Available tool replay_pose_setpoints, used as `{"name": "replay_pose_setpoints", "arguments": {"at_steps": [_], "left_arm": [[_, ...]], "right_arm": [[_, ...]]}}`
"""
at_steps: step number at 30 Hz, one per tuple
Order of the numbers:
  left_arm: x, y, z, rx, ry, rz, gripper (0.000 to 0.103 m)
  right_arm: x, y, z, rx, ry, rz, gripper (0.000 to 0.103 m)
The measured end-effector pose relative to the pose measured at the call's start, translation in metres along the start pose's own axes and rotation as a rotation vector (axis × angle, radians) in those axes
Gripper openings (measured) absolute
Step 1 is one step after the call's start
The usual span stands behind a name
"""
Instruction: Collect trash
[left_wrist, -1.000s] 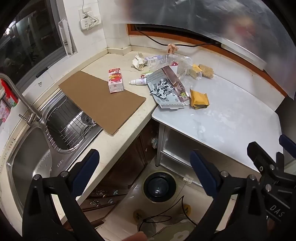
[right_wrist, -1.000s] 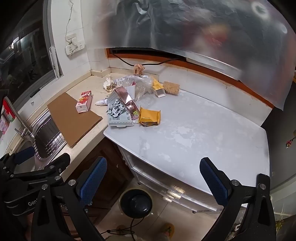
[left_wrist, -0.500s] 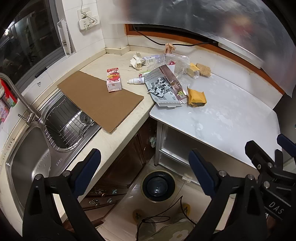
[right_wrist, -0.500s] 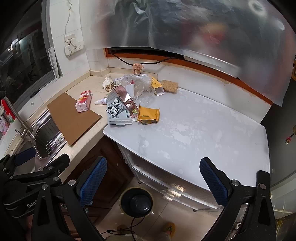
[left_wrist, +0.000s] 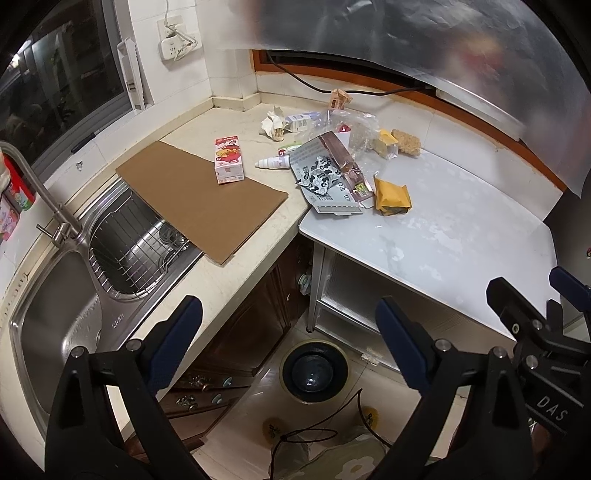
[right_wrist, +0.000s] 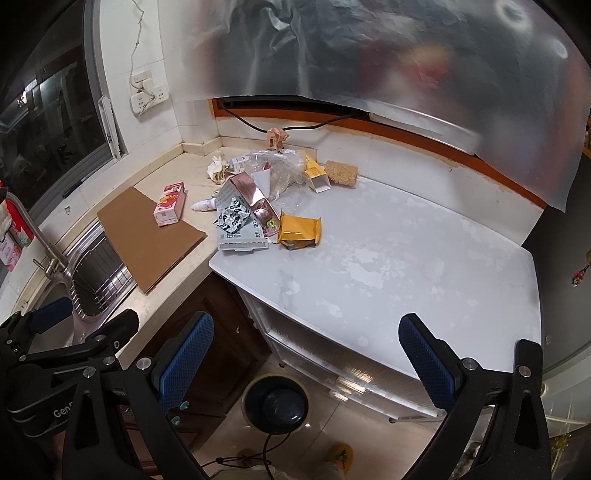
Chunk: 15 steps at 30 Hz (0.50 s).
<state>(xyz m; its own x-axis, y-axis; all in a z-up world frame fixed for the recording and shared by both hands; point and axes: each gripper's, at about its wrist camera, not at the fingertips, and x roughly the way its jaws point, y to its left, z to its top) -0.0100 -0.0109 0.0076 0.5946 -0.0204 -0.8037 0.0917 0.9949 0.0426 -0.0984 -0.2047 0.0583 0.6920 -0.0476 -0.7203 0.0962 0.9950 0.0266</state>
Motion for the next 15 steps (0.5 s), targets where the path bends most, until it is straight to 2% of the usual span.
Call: {"name": "replay_pose_setpoints", "arguments": {"at_steps": [15], "left_arm": [[0.0064, 0.0073, 0.0005, -0.010, 0.010, -0.002, 0.093]], "right_arm": [[0.0034, 0.0062, 0.0026, -0.006, 0.002, 0.000, 0.102]]}}
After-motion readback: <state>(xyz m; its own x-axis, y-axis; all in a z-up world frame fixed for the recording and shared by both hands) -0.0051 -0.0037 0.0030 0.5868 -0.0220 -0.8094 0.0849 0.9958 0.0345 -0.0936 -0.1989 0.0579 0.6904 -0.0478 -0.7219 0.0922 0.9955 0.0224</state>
